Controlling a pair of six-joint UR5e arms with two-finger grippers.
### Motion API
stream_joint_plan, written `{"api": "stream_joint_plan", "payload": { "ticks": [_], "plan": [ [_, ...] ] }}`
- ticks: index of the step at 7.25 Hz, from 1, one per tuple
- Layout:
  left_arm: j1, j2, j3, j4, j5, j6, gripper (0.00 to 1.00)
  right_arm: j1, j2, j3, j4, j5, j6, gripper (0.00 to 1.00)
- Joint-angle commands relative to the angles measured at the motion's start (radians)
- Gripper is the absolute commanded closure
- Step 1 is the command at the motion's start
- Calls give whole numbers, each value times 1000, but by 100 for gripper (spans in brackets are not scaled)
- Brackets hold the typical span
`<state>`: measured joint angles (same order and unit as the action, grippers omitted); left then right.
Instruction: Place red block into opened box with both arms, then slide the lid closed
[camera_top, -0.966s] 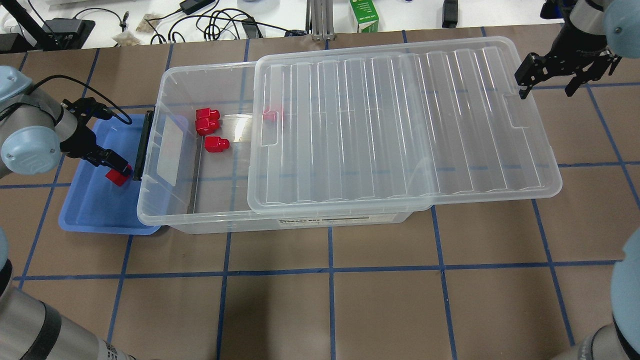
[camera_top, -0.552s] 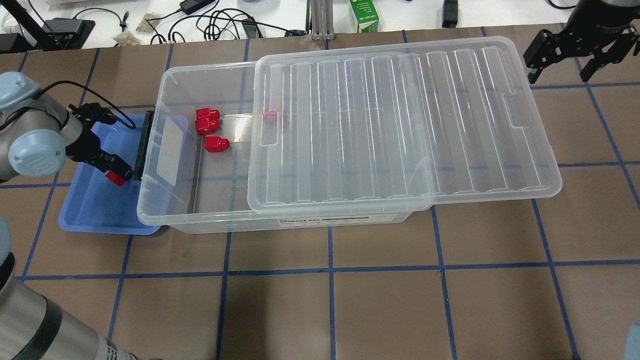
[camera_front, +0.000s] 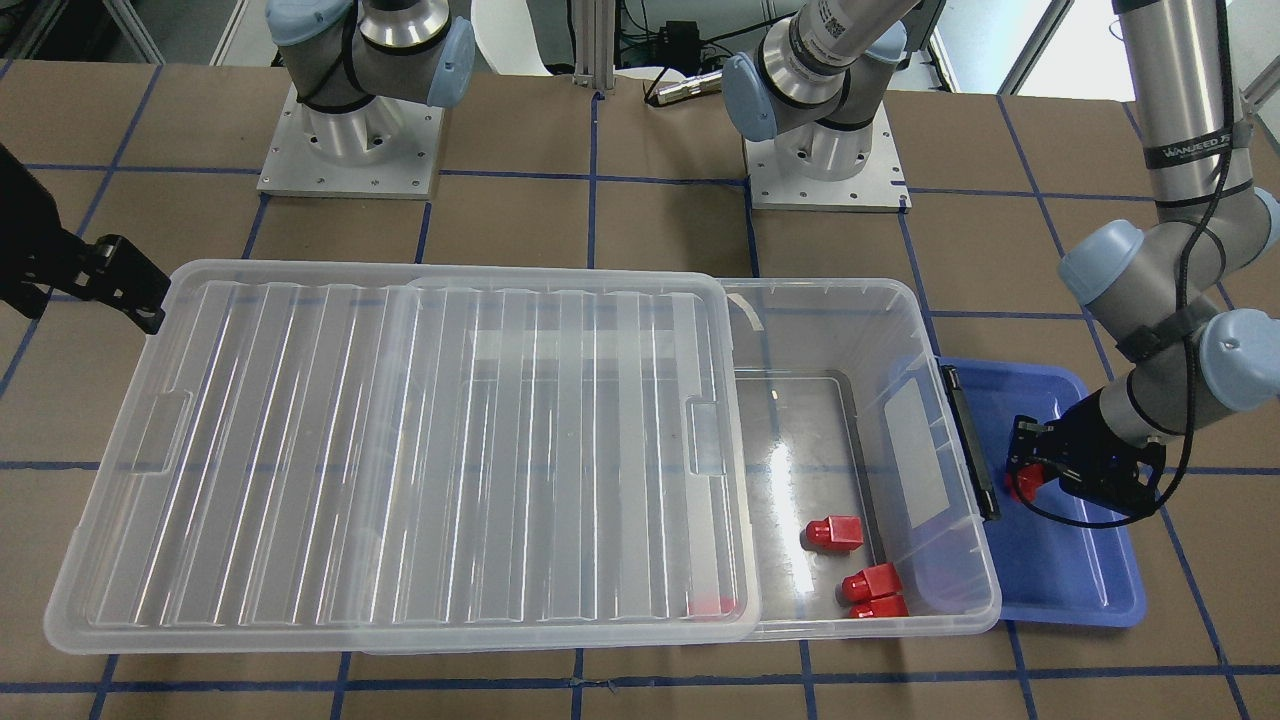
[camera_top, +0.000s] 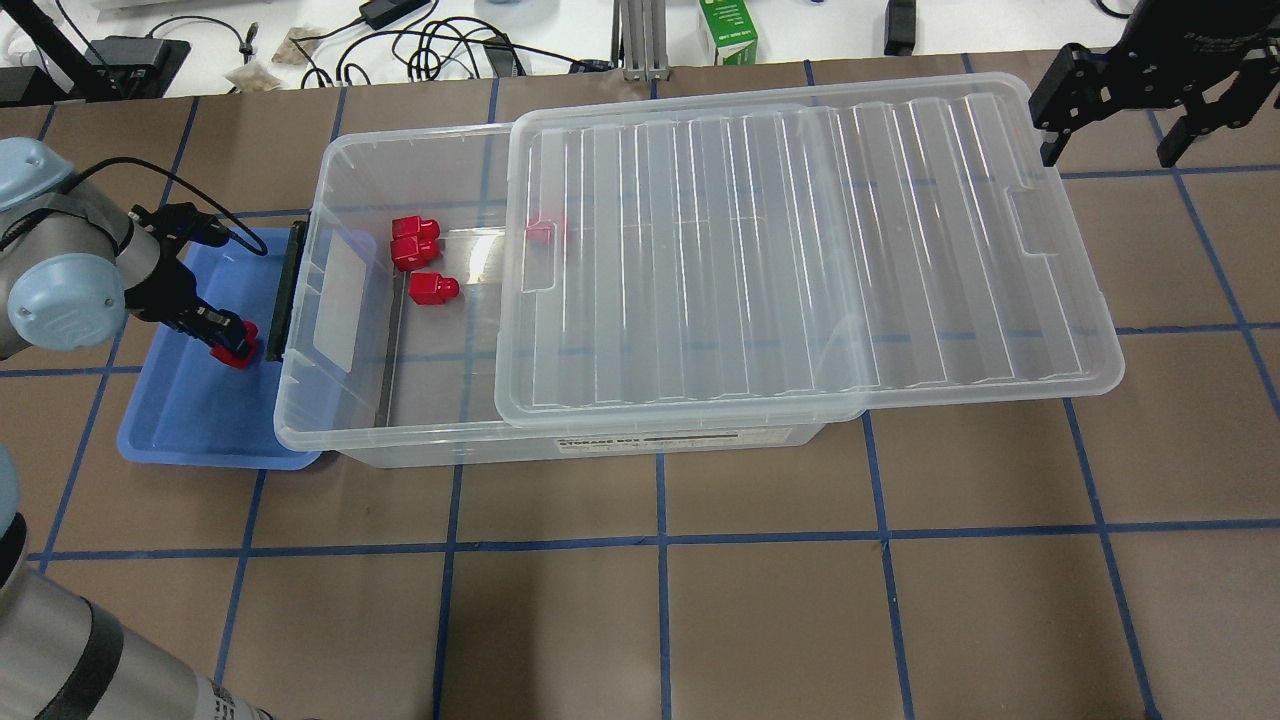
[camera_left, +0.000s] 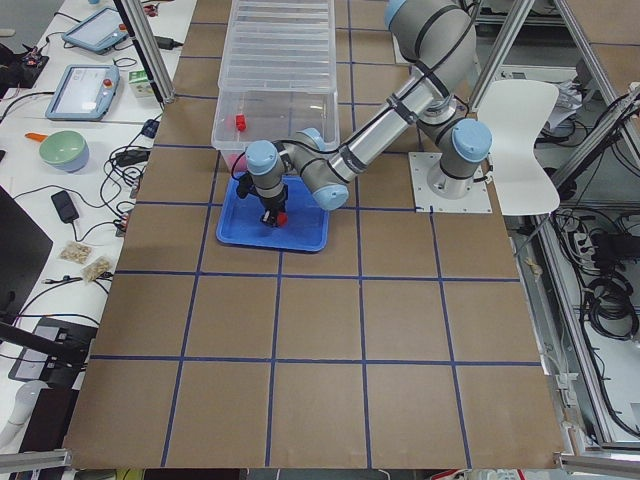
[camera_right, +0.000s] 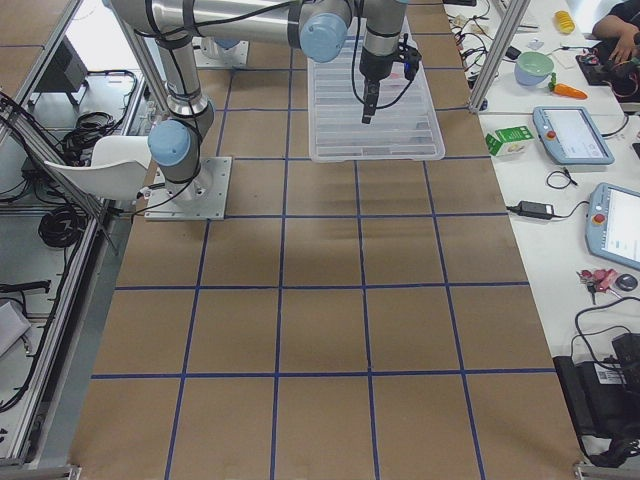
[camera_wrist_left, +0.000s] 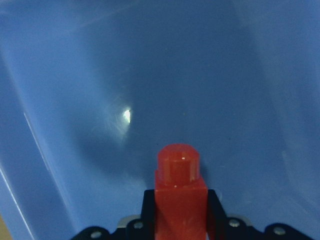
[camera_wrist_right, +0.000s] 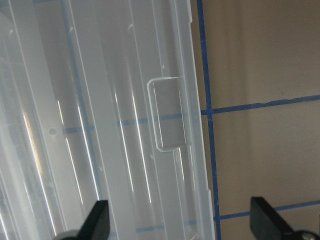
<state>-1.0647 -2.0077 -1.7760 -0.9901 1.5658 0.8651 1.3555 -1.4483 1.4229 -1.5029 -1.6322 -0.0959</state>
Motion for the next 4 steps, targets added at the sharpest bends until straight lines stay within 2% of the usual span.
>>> {"api": "stream_joint_plan", "payload": {
  "ticks": [1,3,4],
  "plan": [
    [-12,87,23,-56,8,-1,100,4,0,8,6,14,2,0],
    [-67,188,126,-256,5,-42,100,7,14,8,4,18,1,0],
    [-130,222,173,-351,5,-143,100,22,2,5,4,15,2,0]
  ]
}}
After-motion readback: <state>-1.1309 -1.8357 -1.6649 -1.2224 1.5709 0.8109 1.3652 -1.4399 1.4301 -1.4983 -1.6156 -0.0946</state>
